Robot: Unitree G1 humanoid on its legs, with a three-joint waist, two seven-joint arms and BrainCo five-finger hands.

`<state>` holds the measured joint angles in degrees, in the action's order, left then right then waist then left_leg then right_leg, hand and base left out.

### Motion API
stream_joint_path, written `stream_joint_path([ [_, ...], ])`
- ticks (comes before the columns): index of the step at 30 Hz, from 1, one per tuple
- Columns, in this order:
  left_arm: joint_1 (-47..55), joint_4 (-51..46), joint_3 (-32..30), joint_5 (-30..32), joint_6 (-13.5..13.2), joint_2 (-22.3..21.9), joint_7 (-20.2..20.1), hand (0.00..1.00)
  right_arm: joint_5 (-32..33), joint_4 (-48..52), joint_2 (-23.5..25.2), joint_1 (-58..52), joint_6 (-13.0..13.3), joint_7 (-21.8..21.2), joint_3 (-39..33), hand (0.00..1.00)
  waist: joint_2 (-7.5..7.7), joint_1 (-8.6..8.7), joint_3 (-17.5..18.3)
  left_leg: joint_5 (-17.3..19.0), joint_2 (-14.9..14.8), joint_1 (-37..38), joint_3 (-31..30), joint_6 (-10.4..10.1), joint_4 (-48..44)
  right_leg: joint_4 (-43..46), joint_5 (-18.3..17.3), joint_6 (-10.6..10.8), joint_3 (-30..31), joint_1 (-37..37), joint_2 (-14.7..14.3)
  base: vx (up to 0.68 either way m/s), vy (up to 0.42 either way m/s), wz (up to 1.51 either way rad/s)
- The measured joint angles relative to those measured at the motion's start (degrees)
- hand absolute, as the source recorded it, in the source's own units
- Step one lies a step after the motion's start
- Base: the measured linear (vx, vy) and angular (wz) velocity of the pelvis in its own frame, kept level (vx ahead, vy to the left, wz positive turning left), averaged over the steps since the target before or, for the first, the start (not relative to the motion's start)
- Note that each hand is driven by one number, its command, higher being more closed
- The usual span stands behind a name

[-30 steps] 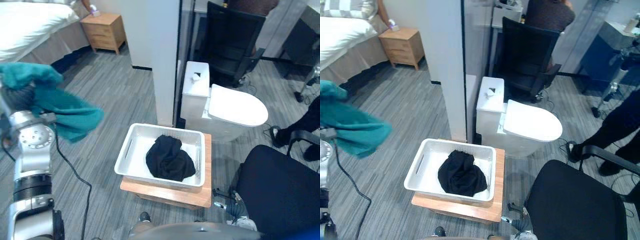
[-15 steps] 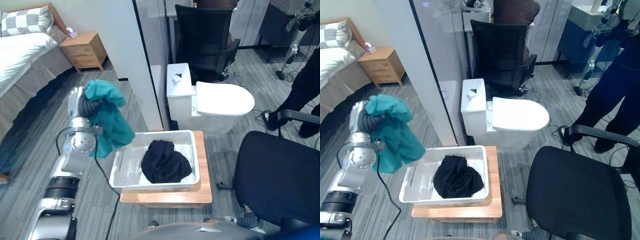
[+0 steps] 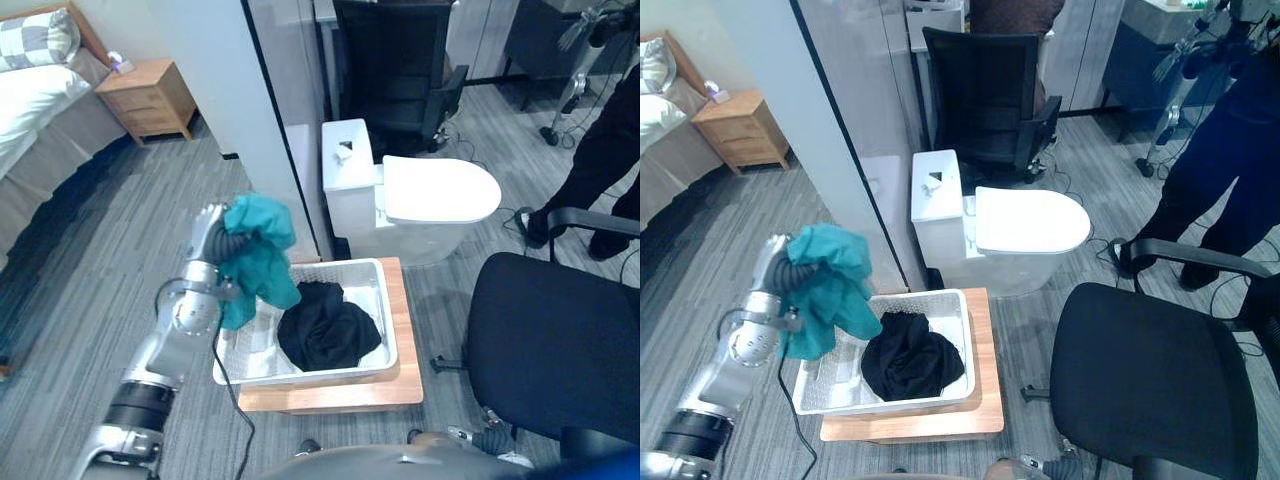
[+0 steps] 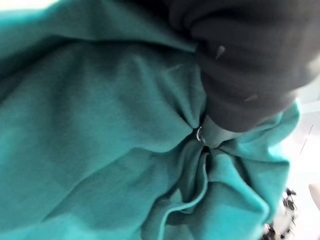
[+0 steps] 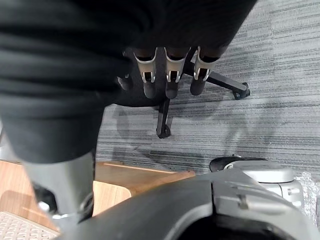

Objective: Tidy the bed and pick cloth on bed and put in laundry

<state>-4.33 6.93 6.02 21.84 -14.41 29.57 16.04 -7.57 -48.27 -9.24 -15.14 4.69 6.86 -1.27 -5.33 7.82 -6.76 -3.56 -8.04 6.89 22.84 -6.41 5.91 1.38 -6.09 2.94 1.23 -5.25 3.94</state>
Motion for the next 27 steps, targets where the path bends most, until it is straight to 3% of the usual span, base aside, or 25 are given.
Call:
stream_joint_path([
  [11,5.3,1.8,7.9,0.1,-0.1,-2.6,-3.2,1.00,-0.6,-0.4,-1.0,3.0,0.0,-0.2,1.3,0.00,-1.19,2.42,-1.8,0.7,0.0,-0.1,2.0,0.0,0.0,0.7,0.0,0.1,2.6,1.9,-0.2,0.00,0.007,-0.12],
  [13,5.4,4.8,8.1,-0.3,0.0,-6.9,-4.7,1.00,-0.9,-0.4,-1.2,4.5,-0.5,-0.1,2.0,0.00,-2.03,3.97,-2.2,0.8,0.3,-1.9,2.3,0.0,0.0,0.7,0.1,0.2,2.9,4.0,-0.1,0.04,0.016,-0.07],
  [16,5.4,6.5,8.1,-1.2,0.3,-9.3,-5.0,1.00,-1.1,-0.5,-1.2,4.9,-0.9,0.1,2.0,0.00,-1.97,4.02,-2.4,0.9,0.1,-2.0,3.2,-0.1,-0.2,0.9,0.1,0.2,3.6,4.5,-0.3,0.05,0.003,-0.13],
  [21,2.3,13.8,5.7,-3.3,1.4,-13.3,-4.7,1.00,-0.9,-0.5,-2.1,7.0,-1.5,0.5,2.2,0.00,-2.44,4.33,-4.4,0.6,-0.4,-4.1,3.9,-0.1,-0.3,2.5,0.1,0.2,4.3,7.5,-0.9,0.01,-0.009,-0.08],
  [27,-1.7,27.6,-1.4,-5.6,4.3,-13.7,-4.2,1.00,-0.4,-0.3,-1.8,8.7,-1.9,1.4,2.1,0.00,-1.83,4.40,-6.5,0.0,-1.3,-6.0,5.8,-0.4,-0.3,3.8,0.2,0.1,5.4,10.8,-1.8,-0.03,-0.022,-0.13],
])
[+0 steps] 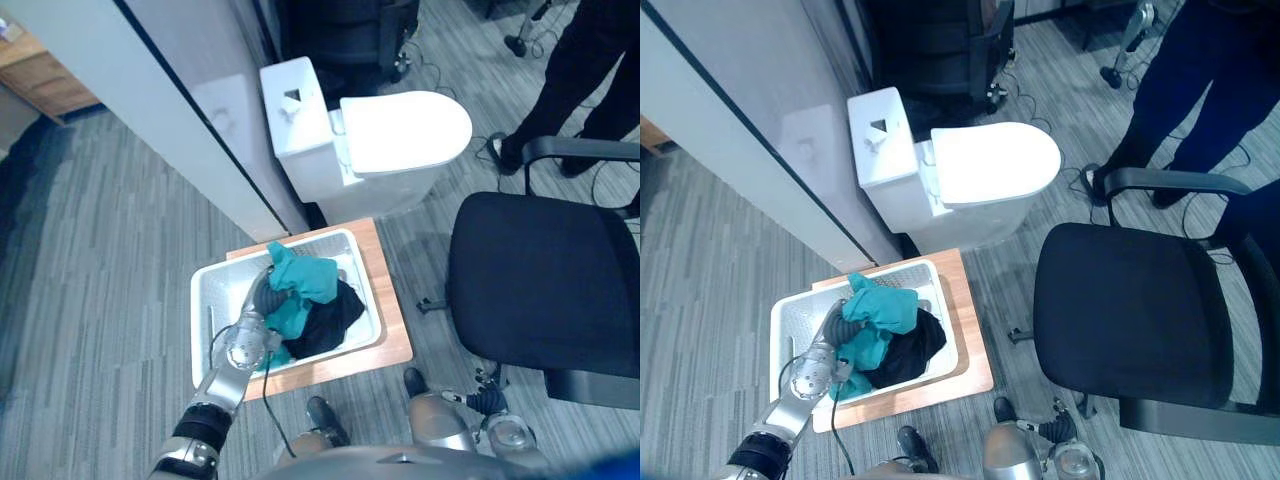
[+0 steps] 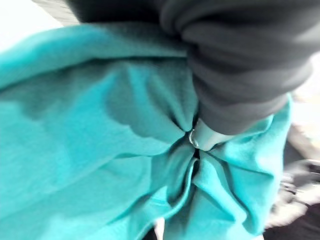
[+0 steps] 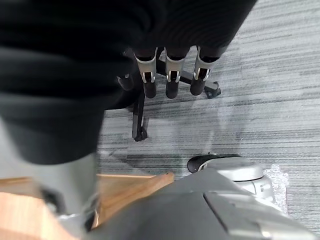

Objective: Tidy the bed and pick cloth on bed and put in laundry

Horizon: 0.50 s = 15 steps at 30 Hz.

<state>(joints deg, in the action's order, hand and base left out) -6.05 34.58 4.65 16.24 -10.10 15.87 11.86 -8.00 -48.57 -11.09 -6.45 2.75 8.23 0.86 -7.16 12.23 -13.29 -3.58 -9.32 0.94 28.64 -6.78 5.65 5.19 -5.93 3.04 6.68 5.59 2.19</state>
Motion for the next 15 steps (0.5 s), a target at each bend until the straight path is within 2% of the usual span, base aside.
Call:
stream_joint_path([
  [2,-1.0,6.2,-4.4,-2.5,1.2,0.2,0.6,1.00,0.6,0.0,0.1,0.0,0.0,0.4,-0.2,0.00,0.11,-0.23,-0.2,-0.1,-0.6,0.0,0.7,-0.1,0.0,0.0,0.0,-0.1,0.3,0.3,-0.4,0.01,-0.038,-0.12],
  [6,-1.2,11.0,-7.1,-4.0,2.1,0.2,0.6,1.00,0.8,0.0,0.3,0.0,0.0,0.5,-0.5,0.00,0.12,-0.88,-0.2,-0.1,-1.0,0.0,1.5,-0.2,0.0,0.3,0.1,-0.1,0.4,0.8,-0.7,0.02,-0.022,-0.07],
  [7,-1.2,11.5,-7.2,-4.0,2.2,0.2,0.6,0.00,1.0,0.0,0.3,0.0,0.0,0.5,-0.5,0.00,0.12,-1.03,-0.2,-0.1,-1.1,0.0,1.7,-0.2,0.0,0.4,0.1,-0.1,0.4,0.9,-0.7,0.01,-0.016,-0.09],
  [11,-0.9,11.7,-7.5,-4.0,2.4,0.2,0.6,0.00,1.0,-0.1,0.4,0.0,0.0,0.6,-0.5,0.00,0.12,-2.07,-0.2,-0.2,-1.3,0.2,2.1,-0.4,0.0,0.8,0.1,-0.1,0.4,1.1,-0.9,0.00,-0.009,-0.04],
  [15,-1.1,11.7,-7.6,-4.0,2.5,0.2,0.6,0.00,1.1,-0.2,0.5,0.0,0.1,0.9,-0.5,0.00,0.12,-2.42,-0.2,-0.4,-1.5,0.3,2.1,-0.7,0.0,0.8,0.4,-0.3,0.4,1.1,-1.0,-0.03,-0.004,0.00],
])
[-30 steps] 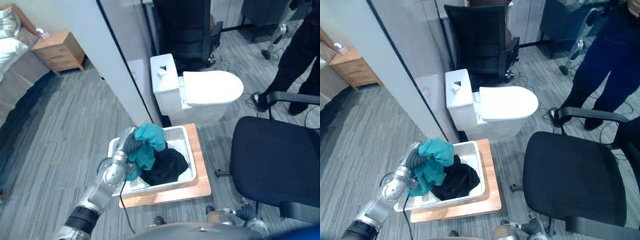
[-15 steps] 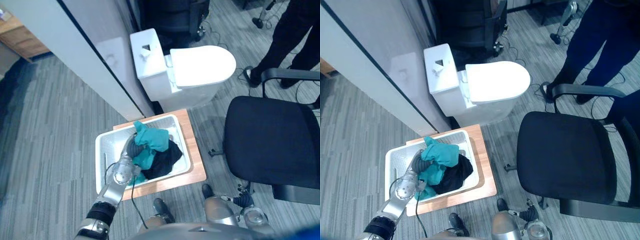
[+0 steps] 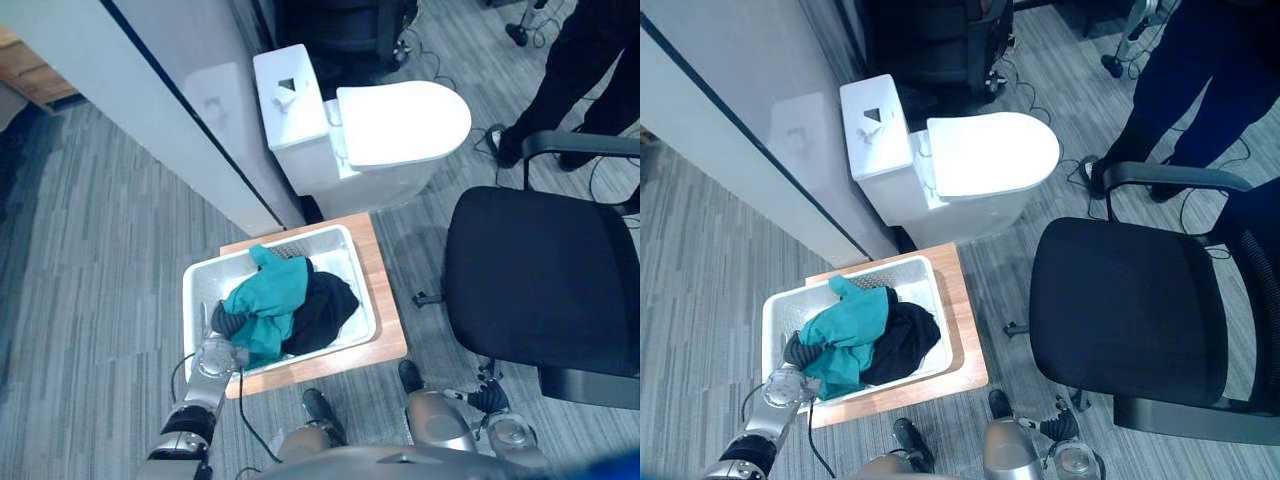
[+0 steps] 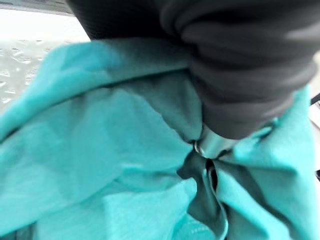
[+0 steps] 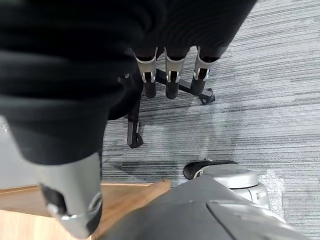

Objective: Tidy the bed and pick cloth on bed and put in laundry

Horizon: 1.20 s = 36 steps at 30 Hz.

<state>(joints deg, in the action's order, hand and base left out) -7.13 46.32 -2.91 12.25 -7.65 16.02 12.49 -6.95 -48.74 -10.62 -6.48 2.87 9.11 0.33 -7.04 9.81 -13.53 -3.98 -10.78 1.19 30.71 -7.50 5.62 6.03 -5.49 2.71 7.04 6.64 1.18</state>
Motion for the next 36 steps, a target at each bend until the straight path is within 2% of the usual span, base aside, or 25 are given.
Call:
stream_joint_path([
  [9,0.1,-1.2,-0.2,-0.5,0.0,0.1,0.0,0.00,0.0,-0.2,0.5,-0.8,0.0,0.0,-0.7,0.00,0.04,-1.46,0.0,-0.7,-0.1,1.8,-0.1,0.1,0.0,-0.1,0.8,-0.1,-0.3,-1.7,0.0,-0.05,-0.008,0.00],
  [14,0.5,-6.7,-0.9,-3.0,0.0,1.0,-0.8,0.00,0.2,-0.1,0.6,-1.5,0.0,0.0,-1.0,0.00,0.25,-1.83,0.2,-1.2,0.0,1.8,-1.5,0.7,0.3,-0.7,1.0,-0.1,-1.9,-2.7,0.3,-0.04,-0.015,0.12],
  [17,0.4,-9.9,-1.5,-4.4,-0.2,1.1,-1.0,0.00,1.2,-0.1,0.8,-2.5,-0.1,-0.1,-1.8,0.00,0.31,-3.11,0.4,-1.3,0.1,1.8,-1.7,0.7,0.3,-1.1,1.2,-0.1,-2.1,-3.2,0.4,0.01,-0.010,0.07],
  [21,0.5,-13.3,-1.9,-5.0,-0.3,3.8,-1.2,0.00,1.7,-0.3,1.1,-2.8,-0.2,-0.4,-2.0,0.00,0.60,-3.12,1.0,-1.3,0.3,1.9,-3.1,0.8,0.3,-1.9,1.3,-0.1,-3.5,-4.4,0.8,0.03,-0.003,0.18],
  [24,0.4,-16.8,-2.3,-6.5,-0.5,6.3,-1.2,0.00,1.8,-0.7,1.2,-2.9,-0.2,-0.5,-2.0,0.00,0.85,-3.89,1.7,-1.3,0.3,2.1,-3.7,0.8,0.2,-2.3,1.3,-0.1,-4.1,-5.2,0.8,0.04,0.001,0.11],
  [28,-0.3,-20.7,-5.9,-8.6,-1.1,9.6,-1.0,0.00,1.9,-0.8,1.3,-3.2,-0.2,-0.6,-1.9,0.00,1.03,-4.58,2.6,-1.3,0.3,2.7,-4.7,0.8,0.2,-3.1,1.3,-0.1,-5.1,-6.8,0.9,0.02,-0.005,0.12],
  [31,-0.2,-21.5,-8.8,-10.6,-1.8,10.2,-0.8,0.00,2.1,-0.8,1.3,-3.8,-0.2,-0.9,-2.0,0.00,1.06,-4.83,3.7,-1.4,0.2,2.8,-5.7,0.8,0.3,-3.4,1.3,-0.1,-6.3,-7.7,1.0,-0.01,-0.010,0.19],
  [34,1.3,-22.9,-12.3,-12.9,-3.0,10.4,-0.4,0.00,2.2,-0.8,1.5,-4.6,-0.2,-1.2,-1.9,0.00,1.53,-6.54,4.4,-1.5,0.2,2.8,-6.5,0.8,0.3,-3.5,1.2,-0.2,-7.1,-8.2,1.0,-0.03,-0.010,0.13],
  [36,3.2,-22.6,-15.3,-14.6,-3.1,10.4,0.3,0.00,2.3,-0.8,1.5,-4.9,-0.2,-1.3,-1.9,0.00,1.80,-7.04,4.5,-1.6,0.2,2.8,-7.1,0.9,0.3,-3.5,1.1,-0.2,-7.6,-8.6,1.1,-0.02,-0.004,0.16],
])
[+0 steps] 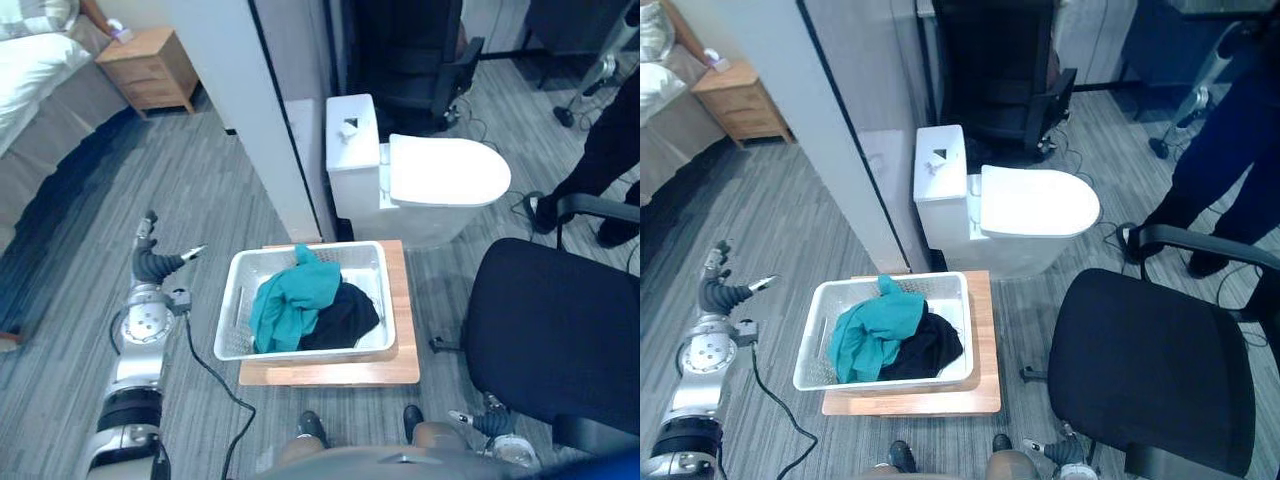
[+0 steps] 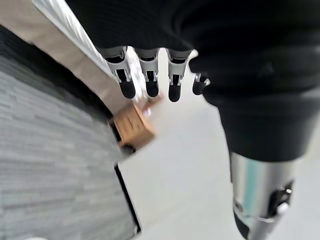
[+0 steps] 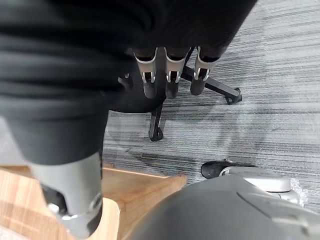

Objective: Tidy the bed and pick cloth on bed and put in laundry

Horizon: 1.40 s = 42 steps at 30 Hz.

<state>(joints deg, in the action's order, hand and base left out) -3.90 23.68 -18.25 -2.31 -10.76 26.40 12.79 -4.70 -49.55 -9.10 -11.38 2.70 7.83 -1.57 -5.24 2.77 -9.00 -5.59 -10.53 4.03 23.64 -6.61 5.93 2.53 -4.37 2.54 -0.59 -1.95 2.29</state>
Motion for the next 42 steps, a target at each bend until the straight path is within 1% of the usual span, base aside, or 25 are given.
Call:
stream_joint_path([
  [2,2.4,0.7,-3.7,-2.8,-0.3,0.0,0.9,0.00,0.1,0.0,0.0,-0.3,0.0,-0.4,0.0,0.00,0.55,-0.55,0.4,0.0,0.1,0.0,-0.9,0.0,0.0,0.0,-0.3,0.0,-1.0,-0.6,0.1,0.00,-0.006,0.23],
  [4,5.8,4.2,-7.5,-5.9,-0.6,-0.1,1.4,0.00,0.2,0.0,0.2,-0.7,0.0,-1.1,0.0,0.00,1.52,-1.31,1.0,0.0,0.3,-0.1,-2.1,0.0,0.0,-0.1,-0.7,-0.1,-2.3,-1.2,0.4,0.01,-0.002,0.27],
  [5,6.5,5.4,-8.1,-6.3,-0.6,-0.2,1.3,0.00,0.2,0.0,0.2,-0.8,0.0,-1.1,0.0,0.00,1.72,-1.88,1.2,0.0,0.4,-0.1,-2.2,0.0,0.0,-0.2,-0.7,0.0,-2.4,-1.3,0.4,0.02,0.010,0.17],
  [7,9.5,9.8,-10.5,-8.0,-0.7,-2.4,1.2,0.00,1.5,0.1,0.2,-0.8,0.0,-1.6,0.0,0.00,2.48,-3.01,1.7,0.3,0.8,-0.1,-2.5,0.2,0.0,-0.5,-0.8,0.1,-2.8,-1.7,0.9,0.03,0.026,0.10],
  [8,11.0,12.9,-11.8,-8.4,-0.7,-4.6,0.9,0.00,1.8,0.2,0.3,-0.7,0.0,-2.1,0.0,0.00,2.83,-3.64,1.9,0.4,1.1,-0.1,-2.7,0.3,0.0,-0.6,-0.9,0.3,-3.0,-1.9,1.2,0.03,0.034,0.11],
  [9,12.1,14.5,-12.4,-8.4,-0.6,-5.8,0.7,0.00,1.8,0.2,0.4,-0.7,0.0,-2.3,0.0,0.00,3.02,-3.80,2.0,0.6,1.3,-0.1,-2.8,0.4,0.0,-0.6,-1.0,0.4,-3.2,-2.1,1.4,0.03,0.049,0.17],
  [10,13.7,18.1,-13.5,-8.4,-0.3,-8.9,-0.1,0.00,1.8,0.2,0.4,-0.6,0.0,-2.7,-0.1,0.00,3.29,-3.86,2.1,0.8,1.7,-0.1,-3.2,0.6,0.0,-0.6,-1.3,0.7,-3.6,-2.6,1.9,0.03,0.059,0.14],
  [11,15.5,21.8,-13.9,-8.4,0.8,-11.9,-1.4,0.00,1.8,0.2,0.7,-0.4,0.0,-3.1,-0.3,0.00,3.77,-3.96,2.4,1.2,2.2,0.0,-3.2,0.7,0.0,-0.6,-1.5,1.0,-3.6,-2.7,2.3,0.03,0.064,0.11],
  [12,16.4,23.8,-13.9,-8.3,1.4,-13.4,-2.1,0.00,1.8,0.2,0.9,-0.3,0.0,-3.3,-0.4,0.00,3.96,-4.05,2.6,1.5,2.4,0.0,-3.2,0.6,0.0,-0.6,-1.6,1.0,-3.6,-2.8,2.5,0.04,0.060,0.02],
  [13,17.7,27.5,-14.0,-8.2,2.1,-16.0,-3.2,0.00,1.8,0.2,1.4,0.0,0.0,-3.5,-1.0,0.00,4.29,-4.31,2.8,1.8,2.7,0.0,-3.2,0.5,0.0,-0.6,-1.7,1.1,-3.6,-2.8,2.8,0.05,0.051,0.01],
  [14,18.8,30.5,-14.0,-7.9,3.4,-18.4,-4.4,0.00,1.8,0.1,2.1,0.2,-0.1,-3.8,-1.9,0.00,4.44,-4.96,2.9,2.0,2.9,0.1,-3.1,0.6,0.0,-0.6,-1.8,1.2,-3.5,-2.8,3.1,0.06,0.044,-0.01],
  [16,19.9,34.7,-14.9,-5.9,4.5,-21.2,-5.8,0.00,1.8,-0.4,2.9,0.5,-0.2,-4.0,-2.4,0.00,4.90,-5.58,3.0,2.1,3.1,0.8,-3.0,0.8,0.0,-0.6,-2.0,1.3,-3.5,-3.2,3.3,0.07,0.029,0.00],
  [17,20.6,36.4,-15.2,-4.0,5.4,-22.6,-6.4,0.00,1.8,-1.1,3.2,1.1,-0.5,-4.2,-2.5,0.00,5.12,-5.66,3.0,2.2,3.3,1.1,-3.0,0.9,0.0,-0.5,-2.3,1.4,-3.5,-3.8,3.5,0.05,0.021,0.00],
  [19,21.0,38.2,-15.6,-1.0,6.1,-24.0,-6.6,0.00,1.8,-2.2,3.6,2.1,-0.7,-4.4,-2.5,0.00,5.20,-5.56,3.1,2.6,3.5,1.9,-2.8,0.9,0.1,-0.5,-2.6,1.6,-3.4,-4.5,3.7,0.02,0.006,-0.02],
  [21,20.9,38.5,-15.7,1.5,6.7,-24.3,-6.7,0.00,1.8,-3.1,3.9,2.9,-1.0,-4.8,-2.7,0.00,5.16,-5.57,3.2,2.7,3.5,2.1,-2.7,0.8,0.1,-0.3,-2.8,1.6,-3.2,-4.5,3.7,0.03,0.007,-0.05],
  [26,20.5,38.4,-15.5,5.9,6.9,-24.4,-7.2,0.00,2.2,-5.6,4.2,4.3,-1.2,-5.3,-4.8,0.00,4.88,-5.37,3.1,2.9,3.6,3.0,-2.0,0.7,0.1,-0.3,-2.9,1.5,-2.6,-4.6,3.7,0.04,0.006,-0.07],
  [28,19.8,38.4,-15.2,5.9,6.9,-24.4,-7.6,0.00,2.2,-6.3,4.1,4.8,-1.2,-5.4,-4.8,0.00,4.81,-5.34,3.0,2.9,3.6,3.0,-2.1,0.7,0.1,-0.3,-2.9,1.5,-2.6,-4.6,3.6,0.00,0.000,0.00],
  [35,16.1,38.3,-10.3,5.8,6.9,-24.1,-7.5,0.00,2.2,-6.9,4.1,5.1,-1.2,-5.4,-4.8,0.00,4.86,-5.23,3.0,2.9,3.7,3.3,-2.2,0.7,0.1,-0.5,-2.9,1.5,-2.7,-4.7,3.6,0.00,0.000,0.00],
  [37,15.8,38.2,-8.5,5.8,6.9,-23.8,-7.5,0.00,2.1,-8.0,4.1,5.9,-1.3,-5.4,-4.8,0.00,4.97,-4.92,3.0,2.9,3.8,3.4,-2.2,0.7,0.1,-0.5,-2.9,1.5,-2.6,-4.8,3.6,0.00,0.000,0.00],
  [39,15.0,38.2,-8.3,5.8,6.9,-23.6,-7.3,0.00,2.1,-8.9,4.1,6.7,-1.8,-5.3,-4.8,0.00,5.11,-4.48,2.8,2.9,3.9,3.6,-2.2,0.7,0.1,-0.5,-2.9,1.5,-2.6,-5.0,3.6,0.00,0.000,0.00],
  [40,14.4,38.2,-8.3,5.8,6.9,-23.4,-7.3,0.00,2.1,-8.9,4.1,6.7,-1.8,-5.3,-4.8,0.00,5.13,-4.47,2.8,2.9,3.9,3.7,-2.2,0.7,0.1,-0.6,-2.9,1.5,-2.6,-5.2,3.5,0.00,0.000,0.00],
  [42,13.0,37.9,-8.3,5.2,6.9,-20.8,-7.4,0.00,2.0,-9.5,4.1,7.1,-1.8,-5.4,-4.7,0.00,5.18,-4.43,2.6,3.0,3.7,4.1,-2.1,0.6,0.1,-0.7,-2.9,1.5,-2.6,-5.6,3.4,0.00,0.000,0.00],
])
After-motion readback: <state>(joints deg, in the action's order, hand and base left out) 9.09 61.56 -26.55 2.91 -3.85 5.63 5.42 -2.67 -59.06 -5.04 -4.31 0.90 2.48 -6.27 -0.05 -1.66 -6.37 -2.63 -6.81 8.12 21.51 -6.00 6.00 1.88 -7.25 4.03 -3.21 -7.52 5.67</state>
